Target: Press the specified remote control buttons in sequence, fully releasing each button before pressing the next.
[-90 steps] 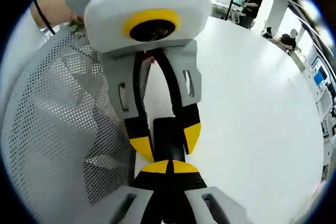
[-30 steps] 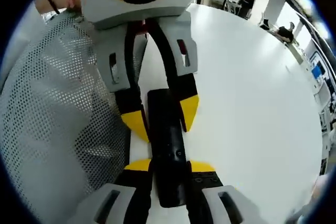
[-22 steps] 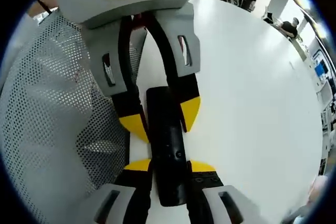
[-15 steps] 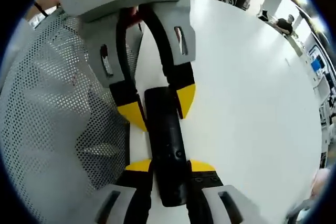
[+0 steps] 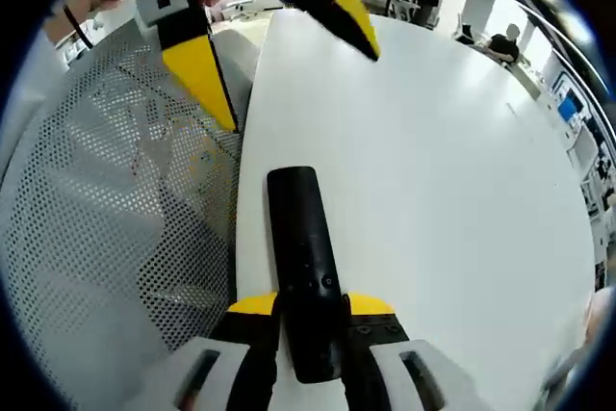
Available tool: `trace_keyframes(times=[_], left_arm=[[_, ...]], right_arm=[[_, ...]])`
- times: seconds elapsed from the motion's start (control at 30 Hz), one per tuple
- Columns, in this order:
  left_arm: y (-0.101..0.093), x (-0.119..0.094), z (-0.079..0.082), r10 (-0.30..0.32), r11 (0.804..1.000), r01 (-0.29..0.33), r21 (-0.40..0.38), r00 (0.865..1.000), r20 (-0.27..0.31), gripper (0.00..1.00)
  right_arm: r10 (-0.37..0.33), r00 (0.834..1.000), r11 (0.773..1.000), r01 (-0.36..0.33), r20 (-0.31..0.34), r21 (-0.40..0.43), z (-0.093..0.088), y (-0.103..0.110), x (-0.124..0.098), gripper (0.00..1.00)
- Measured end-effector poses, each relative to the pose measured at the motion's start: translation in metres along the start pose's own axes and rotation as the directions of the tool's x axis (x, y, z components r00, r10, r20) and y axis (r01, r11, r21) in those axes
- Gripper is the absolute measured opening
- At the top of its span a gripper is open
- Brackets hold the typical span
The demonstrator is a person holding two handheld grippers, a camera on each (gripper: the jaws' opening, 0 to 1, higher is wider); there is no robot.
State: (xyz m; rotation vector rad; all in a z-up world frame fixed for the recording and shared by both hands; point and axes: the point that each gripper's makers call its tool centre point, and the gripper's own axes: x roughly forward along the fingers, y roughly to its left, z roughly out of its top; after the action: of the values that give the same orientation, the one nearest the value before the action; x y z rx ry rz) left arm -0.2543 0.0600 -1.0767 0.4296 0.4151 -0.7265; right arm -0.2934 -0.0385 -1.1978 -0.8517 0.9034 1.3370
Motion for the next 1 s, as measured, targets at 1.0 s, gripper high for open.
trace_keyframes(times=[1.0], left_arm=[[0.092,-0.112,-0.03,0.649,0.754,-0.491,-0.437,0.659,0.38,1.0]], right_arm=[[-0.04,0.985,0.998,0.03,0.166,0.063,0.001,0.0,-0.002,0.23]])
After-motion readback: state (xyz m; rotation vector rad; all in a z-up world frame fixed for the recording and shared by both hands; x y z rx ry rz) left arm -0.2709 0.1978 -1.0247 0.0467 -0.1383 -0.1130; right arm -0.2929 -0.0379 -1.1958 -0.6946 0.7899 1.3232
